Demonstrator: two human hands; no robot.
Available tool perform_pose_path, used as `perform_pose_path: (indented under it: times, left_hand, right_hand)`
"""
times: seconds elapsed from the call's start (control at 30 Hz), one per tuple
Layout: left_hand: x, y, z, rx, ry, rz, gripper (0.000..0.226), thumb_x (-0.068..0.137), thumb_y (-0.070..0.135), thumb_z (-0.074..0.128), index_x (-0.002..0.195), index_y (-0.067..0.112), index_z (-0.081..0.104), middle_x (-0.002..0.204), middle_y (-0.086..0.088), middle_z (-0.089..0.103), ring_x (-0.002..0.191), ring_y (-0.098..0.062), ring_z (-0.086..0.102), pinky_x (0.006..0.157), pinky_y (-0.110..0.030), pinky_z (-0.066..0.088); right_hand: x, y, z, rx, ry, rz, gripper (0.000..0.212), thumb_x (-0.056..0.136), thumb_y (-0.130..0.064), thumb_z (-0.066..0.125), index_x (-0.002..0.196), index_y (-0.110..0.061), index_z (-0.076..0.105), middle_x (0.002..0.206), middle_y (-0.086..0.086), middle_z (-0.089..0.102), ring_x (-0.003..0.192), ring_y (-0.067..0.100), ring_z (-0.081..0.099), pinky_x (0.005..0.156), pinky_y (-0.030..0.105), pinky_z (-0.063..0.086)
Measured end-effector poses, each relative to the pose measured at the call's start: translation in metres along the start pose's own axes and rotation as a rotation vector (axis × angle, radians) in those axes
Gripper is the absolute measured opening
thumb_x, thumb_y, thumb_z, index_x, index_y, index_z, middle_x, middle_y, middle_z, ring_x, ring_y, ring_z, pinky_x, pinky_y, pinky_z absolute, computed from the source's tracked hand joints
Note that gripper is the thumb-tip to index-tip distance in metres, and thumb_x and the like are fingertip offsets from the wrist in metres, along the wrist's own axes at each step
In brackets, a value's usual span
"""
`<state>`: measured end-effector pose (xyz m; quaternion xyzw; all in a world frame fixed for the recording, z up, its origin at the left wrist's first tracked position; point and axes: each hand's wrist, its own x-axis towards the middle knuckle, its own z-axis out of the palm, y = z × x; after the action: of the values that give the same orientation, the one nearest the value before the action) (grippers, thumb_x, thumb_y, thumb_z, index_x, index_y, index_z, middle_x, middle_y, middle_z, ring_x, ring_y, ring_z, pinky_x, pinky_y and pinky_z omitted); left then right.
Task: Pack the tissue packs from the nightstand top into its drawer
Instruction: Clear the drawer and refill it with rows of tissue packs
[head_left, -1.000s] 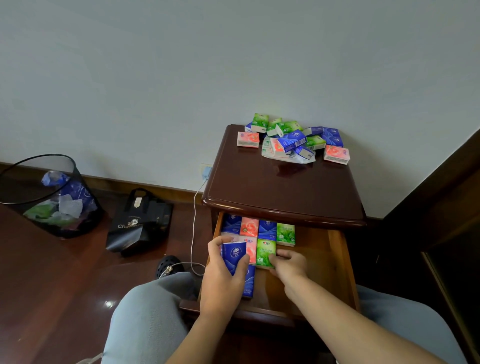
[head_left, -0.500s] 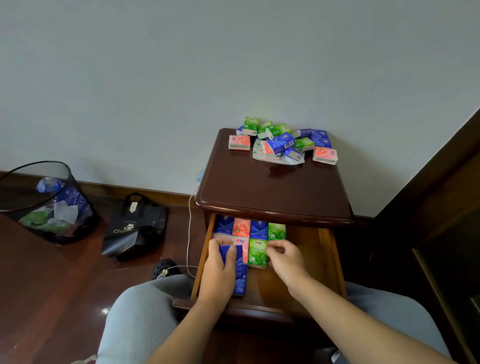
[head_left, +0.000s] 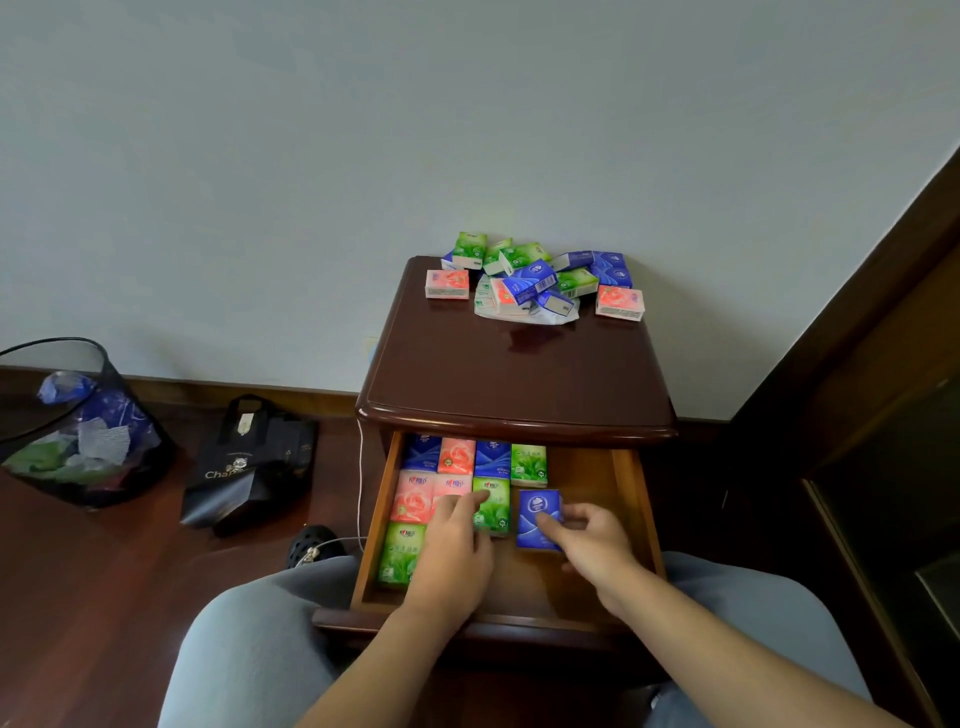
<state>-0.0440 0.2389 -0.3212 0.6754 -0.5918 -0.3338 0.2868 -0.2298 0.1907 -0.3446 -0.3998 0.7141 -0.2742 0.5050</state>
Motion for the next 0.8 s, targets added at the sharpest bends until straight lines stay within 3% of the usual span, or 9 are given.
perform_pose_path:
  times: [0.13, 0.27, 0.5, 0.8]
  left_hand:
    - [0.004, 0.003, 0.003, 0.375, -0.121, 0.118, 0.051, 0.105, 0.027, 0.048, 0.155, 0.031, 0.041, 0.156, 0.012, 0.037, 0.146, -0.011, 0.032, 0.120, -0.036, 0.032]
    - [0.008, 0.002, 0.011, 0.517, -0.235, 0.106, 0.054, 0.107, 0.037, 0.041, 0.160, 0.031, 0.032, 0.170, 0.011, 0.021, 0.157, -0.014, 0.014, 0.127, -0.039, 0.013]
    - [0.009, -0.009, 0.019, 0.539, -0.262, 0.089, 0.061, 0.106, 0.037, 0.043, 0.163, 0.033, 0.022, 0.172, 0.012, 0.013, 0.159, -0.014, 0.006, 0.127, -0.040, 0.008]
    - [0.009, -0.010, 0.019, 0.530, -0.257, 0.091, 0.064, 0.104, 0.035, 0.045, 0.164, 0.035, 0.020, 0.172, 0.012, 0.013, 0.159, -0.014, 0.006, 0.128, -0.042, 0.008]
  right_hand:
    - [0.010, 0.011, -0.004, -0.099, 0.122, -0.020, 0.048, 0.082, -0.028, 0.088, 0.121, -0.015, 0.062, 0.107, 0.003, 0.070, 0.094, 0.020, 0.071, 0.074, 0.038, 0.064]
    - [0.016, 0.014, 0.006, -0.049, 0.130, -0.054, 0.050, 0.081, -0.019, 0.090, 0.122, -0.016, 0.062, 0.108, 0.004, 0.068, 0.098, 0.022, 0.073, 0.076, 0.043, 0.066]
    - [0.029, 0.012, 0.019, -0.072, 0.103, -0.088, 0.051, 0.085, -0.017, 0.086, 0.129, -0.016, 0.062, 0.113, 0.003, 0.068, 0.106, 0.021, 0.070, 0.083, 0.046, 0.065]
    - [0.035, 0.008, 0.023, -0.135, 0.074, -0.108, 0.057, 0.088, -0.021, 0.083, 0.139, -0.025, 0.058, 0.107, -0.005, 0.065, 0.103, 0.018, 0.071, 0.079, 0.042, 0.066]
